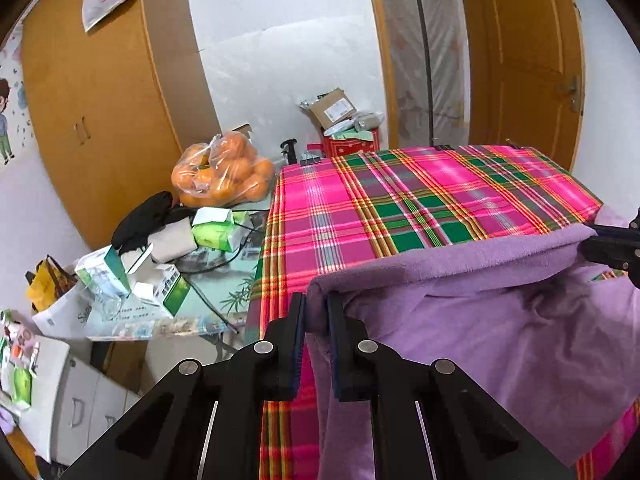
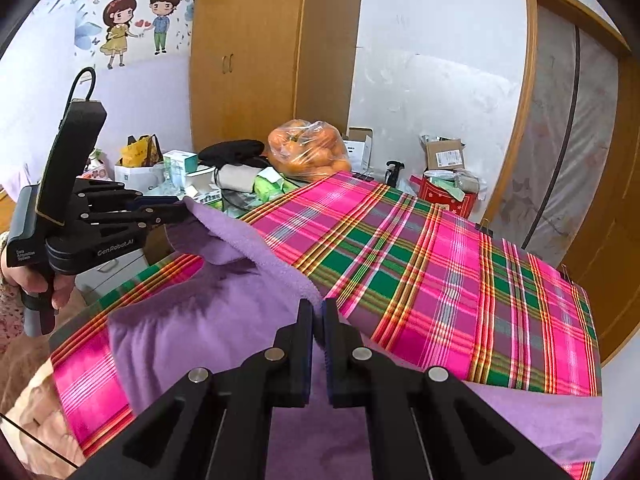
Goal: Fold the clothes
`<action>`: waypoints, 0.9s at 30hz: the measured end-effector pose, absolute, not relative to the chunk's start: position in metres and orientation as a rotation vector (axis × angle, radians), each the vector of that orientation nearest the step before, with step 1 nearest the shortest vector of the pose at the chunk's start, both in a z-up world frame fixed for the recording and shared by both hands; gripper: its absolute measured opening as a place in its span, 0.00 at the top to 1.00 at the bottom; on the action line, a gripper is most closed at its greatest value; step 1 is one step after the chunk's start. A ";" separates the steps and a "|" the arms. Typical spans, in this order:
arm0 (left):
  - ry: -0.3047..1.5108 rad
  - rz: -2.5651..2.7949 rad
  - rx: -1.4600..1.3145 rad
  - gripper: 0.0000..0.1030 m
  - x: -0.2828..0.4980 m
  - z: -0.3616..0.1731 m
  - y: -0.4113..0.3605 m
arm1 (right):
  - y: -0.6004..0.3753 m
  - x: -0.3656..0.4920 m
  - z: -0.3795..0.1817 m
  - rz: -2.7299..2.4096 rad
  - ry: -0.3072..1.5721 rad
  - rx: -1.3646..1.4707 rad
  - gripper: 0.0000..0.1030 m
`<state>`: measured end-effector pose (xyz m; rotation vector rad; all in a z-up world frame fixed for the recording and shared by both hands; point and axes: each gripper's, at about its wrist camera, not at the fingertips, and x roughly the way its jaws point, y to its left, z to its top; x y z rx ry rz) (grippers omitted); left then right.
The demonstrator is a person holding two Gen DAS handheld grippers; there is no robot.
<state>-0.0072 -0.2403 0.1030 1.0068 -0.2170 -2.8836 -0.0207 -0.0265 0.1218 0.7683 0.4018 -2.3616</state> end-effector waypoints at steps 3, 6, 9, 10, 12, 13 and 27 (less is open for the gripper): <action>-0.227 -2.884 0.993 0.90 0.008 0.102 -0.239 | -0.024 -0.003 0.119 -2.359 0.399 0.764 0.95; -0.240 -2.887 0.980 0.90 0.024 0.100 -0.236 | -0.019 0.011 0.116 -2.353 0.387 0.765 0.95; -0.255 -2.887 0.975 0.90 0.040 0.096 -0.233 | -0.015 0.024 0.110 -2.347 0.388 0.771 0.95; -0.257 -2.888 0.971 0.90 0.045 0.093 -0.232 | -0.014 0.028 0.108 -2.345 0.388 0.773 0.95; -0.254 -2.892 0.971 0.90 0.053 0.089 -0.230 | -0.012 0.037 0.105 -2.341 0.389 0.777 0.95; -0.247 -2.895 0.973 0.90 0.056 0.087 -0.230 | -0.011 0.041 0.103 -2.339 0.389 0.779 0.95; -0.160 -2.886 1.044 0.90 0.094 0.045 -0.224 | -0.005 0.080 0.061 -2.307 0.403 0.864 0.96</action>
